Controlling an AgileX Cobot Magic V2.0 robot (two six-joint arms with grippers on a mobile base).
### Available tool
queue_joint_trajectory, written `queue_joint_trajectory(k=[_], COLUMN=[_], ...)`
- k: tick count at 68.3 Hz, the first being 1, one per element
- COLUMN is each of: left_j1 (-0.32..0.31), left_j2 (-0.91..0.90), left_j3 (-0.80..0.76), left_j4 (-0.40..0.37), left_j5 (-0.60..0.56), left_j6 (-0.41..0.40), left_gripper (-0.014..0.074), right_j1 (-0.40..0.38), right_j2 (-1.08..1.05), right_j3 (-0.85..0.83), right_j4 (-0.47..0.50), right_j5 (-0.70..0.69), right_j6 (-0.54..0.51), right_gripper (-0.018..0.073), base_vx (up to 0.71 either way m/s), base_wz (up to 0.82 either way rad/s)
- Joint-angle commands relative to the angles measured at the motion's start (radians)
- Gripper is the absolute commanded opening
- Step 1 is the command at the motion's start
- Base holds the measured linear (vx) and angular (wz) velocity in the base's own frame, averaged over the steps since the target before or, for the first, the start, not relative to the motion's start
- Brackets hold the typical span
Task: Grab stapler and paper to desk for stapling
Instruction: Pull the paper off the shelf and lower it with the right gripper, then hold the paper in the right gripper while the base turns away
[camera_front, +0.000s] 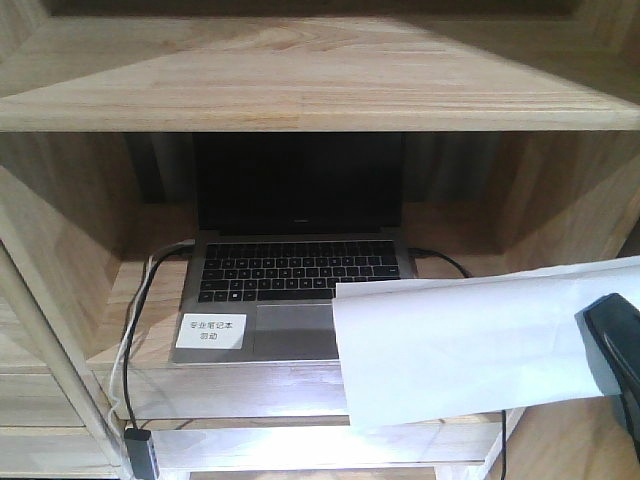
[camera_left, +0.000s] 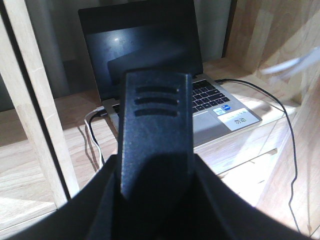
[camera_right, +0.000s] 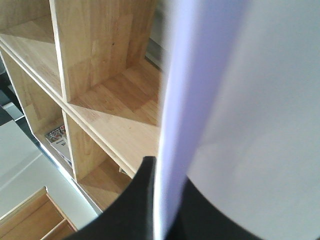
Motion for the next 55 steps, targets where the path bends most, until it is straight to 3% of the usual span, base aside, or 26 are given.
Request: queue_joint_trajectory(k=[1,55], left_j1=[-0.004,-0.004], left_j2=[0.014,0.014], left_j3=[-0.03,-0.03], left_j4=[-0.01,-0.01], left_j5=[-0.106,-0.106], left_j6=[0.0,0.0], left_gripper=[-0.0006,-0.0006], right_j1=[0.0,0.0], right_j2=[0.001,0.001], right_j3=[0.025,0.025], right_j4=[0.013,0.013], right_j5=[-0.136,-0.136], right_j6=[-0.014,-0.014], right_gripper=[-0.0001,-0.0001], base_vx=[0.0,-0.07], base_wz=[0.0,0.01])
